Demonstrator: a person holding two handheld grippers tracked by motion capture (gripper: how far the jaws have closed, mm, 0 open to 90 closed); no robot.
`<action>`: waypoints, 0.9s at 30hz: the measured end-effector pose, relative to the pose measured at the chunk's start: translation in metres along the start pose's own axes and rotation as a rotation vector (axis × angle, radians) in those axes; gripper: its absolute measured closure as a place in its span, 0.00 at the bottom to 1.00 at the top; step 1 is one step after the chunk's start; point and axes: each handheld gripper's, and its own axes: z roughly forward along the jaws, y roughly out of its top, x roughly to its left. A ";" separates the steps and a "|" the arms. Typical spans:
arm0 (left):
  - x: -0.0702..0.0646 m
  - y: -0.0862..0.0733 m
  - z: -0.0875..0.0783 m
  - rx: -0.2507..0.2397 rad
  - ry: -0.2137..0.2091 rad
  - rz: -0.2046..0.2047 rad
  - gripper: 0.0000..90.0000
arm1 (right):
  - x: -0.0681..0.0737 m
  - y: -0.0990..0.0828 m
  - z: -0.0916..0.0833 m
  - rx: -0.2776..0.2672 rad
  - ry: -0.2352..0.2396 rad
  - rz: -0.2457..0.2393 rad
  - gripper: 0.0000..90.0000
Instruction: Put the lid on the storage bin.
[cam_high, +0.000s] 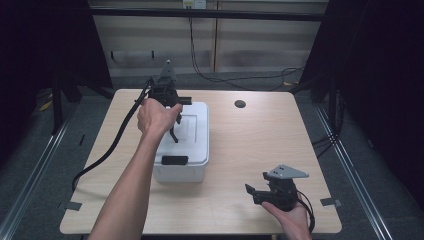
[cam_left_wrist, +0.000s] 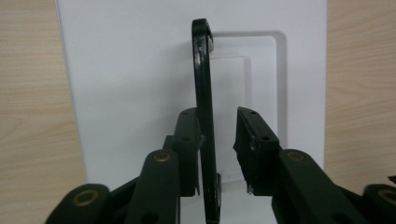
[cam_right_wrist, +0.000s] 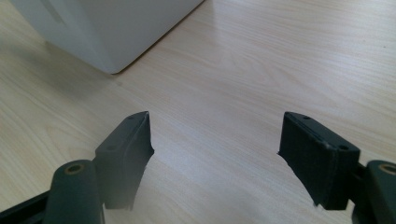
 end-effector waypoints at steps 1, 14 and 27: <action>0.000 0.000 0.000 0.007 0.002 0.003 0.76 | 0.000 0.000 0.000 0.000 0.000 0.000 0.27; 0.010 0.002 -0.012 -0.020 -0.054 0.102 0.37 | 0.000 0.000 0.001 0.000 0.001 -0.004 0.27; 0.024 -0.008 -0.037 -0.124 -0.133 0.275 0.24 | -0.001 0.001 0.002 0.005 -0.003 0.007 0.27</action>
